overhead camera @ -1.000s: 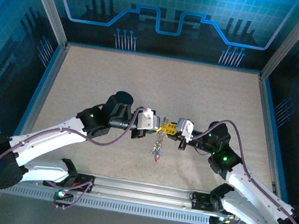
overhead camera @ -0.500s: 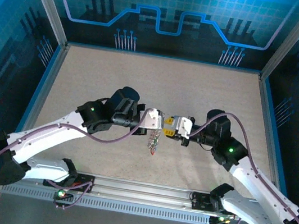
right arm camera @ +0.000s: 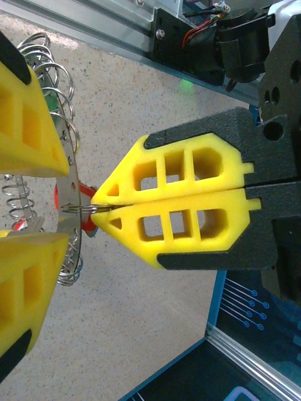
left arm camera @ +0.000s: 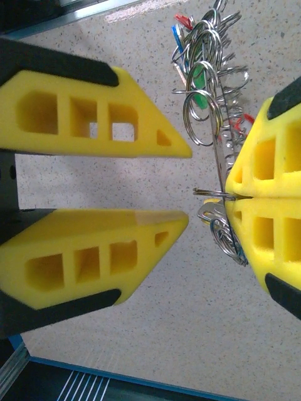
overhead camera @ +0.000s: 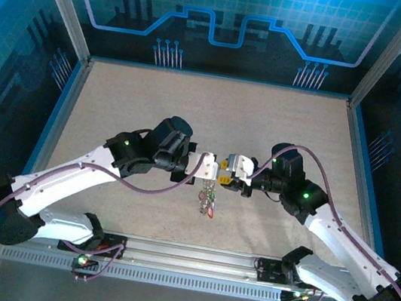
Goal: Put the keys on the keyring
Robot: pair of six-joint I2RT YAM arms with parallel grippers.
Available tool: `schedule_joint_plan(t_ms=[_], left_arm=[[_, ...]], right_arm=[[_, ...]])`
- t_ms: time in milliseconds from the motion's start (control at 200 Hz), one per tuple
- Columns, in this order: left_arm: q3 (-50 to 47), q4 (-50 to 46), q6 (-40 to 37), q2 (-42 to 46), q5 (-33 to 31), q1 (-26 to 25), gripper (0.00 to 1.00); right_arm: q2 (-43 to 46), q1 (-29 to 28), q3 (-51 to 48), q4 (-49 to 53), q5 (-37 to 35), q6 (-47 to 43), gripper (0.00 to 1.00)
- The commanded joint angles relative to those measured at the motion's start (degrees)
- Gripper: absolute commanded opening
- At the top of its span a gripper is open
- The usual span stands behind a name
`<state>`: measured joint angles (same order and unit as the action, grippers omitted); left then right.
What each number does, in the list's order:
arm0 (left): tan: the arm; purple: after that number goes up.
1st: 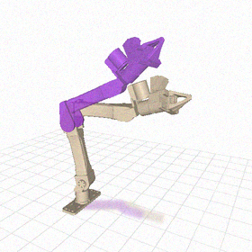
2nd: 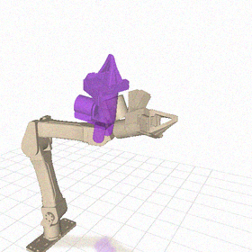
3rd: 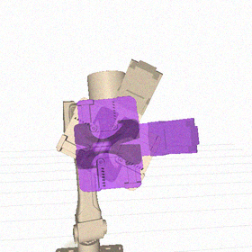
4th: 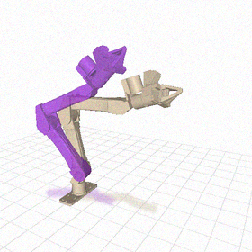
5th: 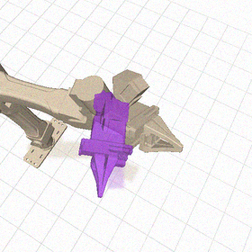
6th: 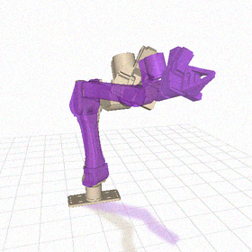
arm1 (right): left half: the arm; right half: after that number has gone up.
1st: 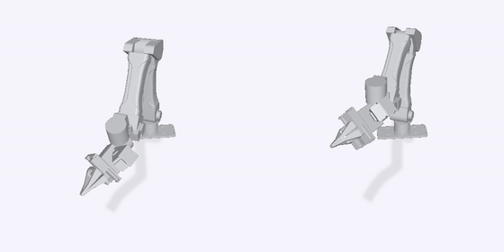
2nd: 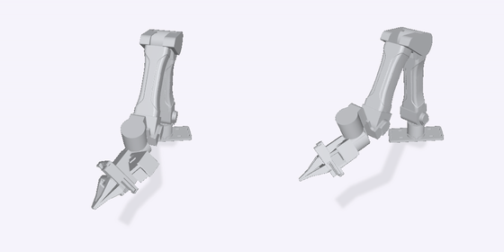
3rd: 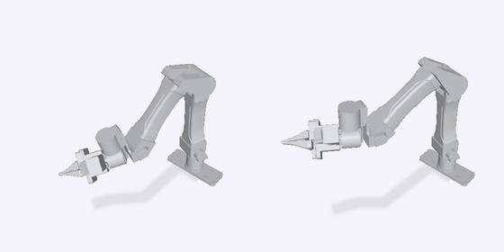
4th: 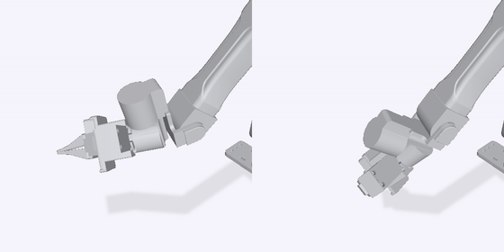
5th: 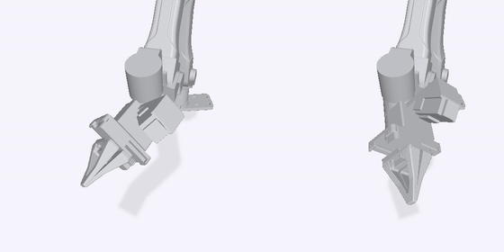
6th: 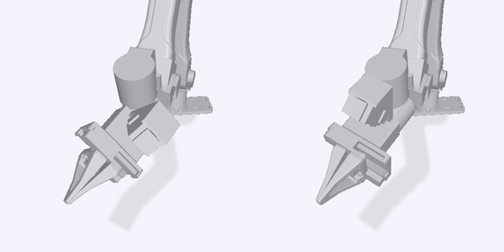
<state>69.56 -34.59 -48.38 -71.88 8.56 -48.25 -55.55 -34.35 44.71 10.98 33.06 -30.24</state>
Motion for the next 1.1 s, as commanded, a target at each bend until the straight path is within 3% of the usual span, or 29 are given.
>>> schedule_joint_plan(t_ms=[0,370,485,665,805,845,955,1096], left_arm=[[3.1,0.3,0.7,-0.6,0.4,-0.4,0.00],[2.8,1.8,1.5,-0.5,3.6,-0.4,0.00],[2.4,2.0,1.5,-0.3,4.5,-0.4,0.00],[2.1,2.0,2.1,-0.9,5.0,-0.4,0.00],[2.1,2.2,2.6,-1.2,5.3,-0.4,0.00],[2.0,2.5,2.9,-1.3,5.3,-0.4,0.00],[0.9,4.2,3.8,-0.4,4.3,-0.2,0.20],[-2.0,6.2,4.9,2.0,4.8,0.8,0.23]], right_arm=[[-0.7,-0.1,-0.3,-1.1,1.7,1.3,0.29],[-0.8,-1.7,-2.5,-5.0,-0.9,1.9,0.25],[0.0,-2.1,-3.5,-6.8,-1.7,2.2,0.16],[1.6,-2.5,-4.7,-8.9,-2.3,2.4,0.15],[1.9,-2.6,-5.2,-9.5,-2.1,2.3,0.00],[2.1,-2.6,-5.6,-10.1,-1.9,2.4,0.00],[3.2,-2.6,-7.4,-13.6,-2.0,4.0,0.00],[5.8,-2.5,-11.5,-21.3,-2.4,7.0,0.00]])
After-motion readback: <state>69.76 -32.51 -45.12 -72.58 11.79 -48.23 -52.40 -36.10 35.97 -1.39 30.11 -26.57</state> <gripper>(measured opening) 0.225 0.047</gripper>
